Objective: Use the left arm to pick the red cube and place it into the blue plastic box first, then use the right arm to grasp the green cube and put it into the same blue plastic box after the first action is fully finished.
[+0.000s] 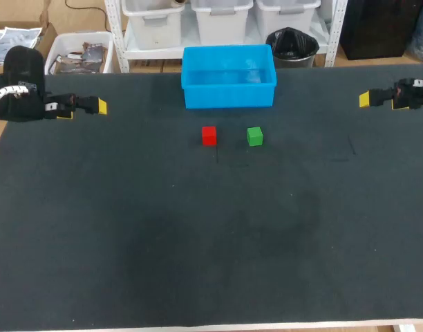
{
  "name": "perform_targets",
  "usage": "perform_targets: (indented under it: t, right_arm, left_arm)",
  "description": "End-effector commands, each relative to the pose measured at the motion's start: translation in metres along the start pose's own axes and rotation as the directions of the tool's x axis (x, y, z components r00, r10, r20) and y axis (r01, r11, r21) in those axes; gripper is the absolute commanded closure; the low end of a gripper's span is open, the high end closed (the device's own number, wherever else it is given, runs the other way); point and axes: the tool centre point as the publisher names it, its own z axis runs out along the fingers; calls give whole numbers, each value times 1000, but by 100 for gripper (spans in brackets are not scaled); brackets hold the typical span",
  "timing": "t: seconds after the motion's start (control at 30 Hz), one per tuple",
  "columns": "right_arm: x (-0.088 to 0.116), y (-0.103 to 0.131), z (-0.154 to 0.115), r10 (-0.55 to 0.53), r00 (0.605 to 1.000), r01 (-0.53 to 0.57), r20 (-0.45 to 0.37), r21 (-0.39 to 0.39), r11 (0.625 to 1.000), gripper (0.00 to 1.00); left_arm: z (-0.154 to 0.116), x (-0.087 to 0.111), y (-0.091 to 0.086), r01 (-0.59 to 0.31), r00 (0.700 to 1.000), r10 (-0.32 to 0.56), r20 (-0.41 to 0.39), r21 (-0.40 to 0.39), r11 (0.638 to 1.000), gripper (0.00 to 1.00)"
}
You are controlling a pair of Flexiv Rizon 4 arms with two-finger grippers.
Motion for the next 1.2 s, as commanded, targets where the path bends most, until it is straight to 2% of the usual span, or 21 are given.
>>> perform_targets:
  t: [0.03,0.87,0.97,1.0,1.07,1.13,1.2]
  right_arm:
    - [0,0,0,0,1000,0,0,0,1000,0]
    - [0,0,0,0,1000,0,0,0,1000,0]
    - [0,0,0,0,1000,0,0,0,1000,0]
    - [0,0,0,0,1000,0,0,0,1000,0]
    - [0,0,0,0,1000,0,0,0,1000,0]
    - [0,0,0,0,1000,0,0,0,1000,0]
    - [0,0,0,0,1000,0,0,0,1000,0]
  left_arm:
    - [0,0,-1,1,1000,-1,-2,-3,1000,0]
    - [0,0,-1,1,1000,-1,-2,-3,1000,0]
    - [7,-7,-12,-11,1000,11,-13,-4,1000,0]
    - [11,-9,-15,-22,999,21,-40,-31,999,0]
    - [15,-12,-22,-28,999,27,-45,-26,999,0]
    - [21,-14,-28,-45,996,39,-79,-69,997,0]
    - [23,-16,-34,-37,996,31,-87,-74,997,0]
